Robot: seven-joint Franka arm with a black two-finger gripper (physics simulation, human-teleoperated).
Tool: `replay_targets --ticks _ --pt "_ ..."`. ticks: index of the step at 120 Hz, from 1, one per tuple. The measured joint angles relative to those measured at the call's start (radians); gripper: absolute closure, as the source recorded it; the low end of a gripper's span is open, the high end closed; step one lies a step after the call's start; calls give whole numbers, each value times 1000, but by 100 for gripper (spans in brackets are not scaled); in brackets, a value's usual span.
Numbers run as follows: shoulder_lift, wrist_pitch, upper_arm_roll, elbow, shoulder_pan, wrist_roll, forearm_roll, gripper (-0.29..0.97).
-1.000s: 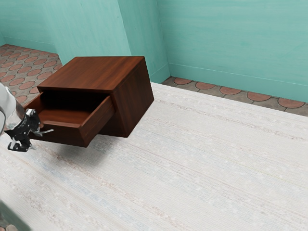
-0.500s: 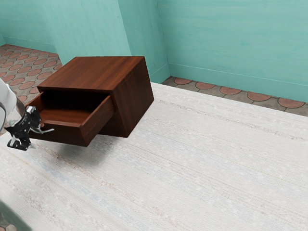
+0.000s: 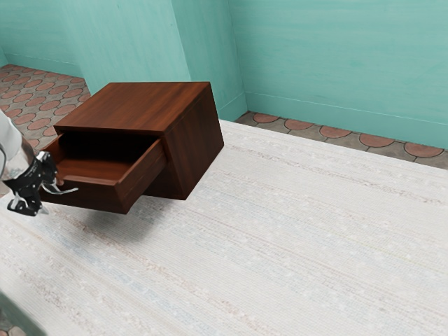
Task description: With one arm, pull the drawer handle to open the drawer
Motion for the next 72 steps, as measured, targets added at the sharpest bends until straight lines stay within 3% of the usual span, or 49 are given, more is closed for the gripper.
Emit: replay_targets --ticks 53,72 --pt "6 -121 -8 97 -14 -9 -27 37" --pt "29 -214 -35 225 -24 -13 -54 33"
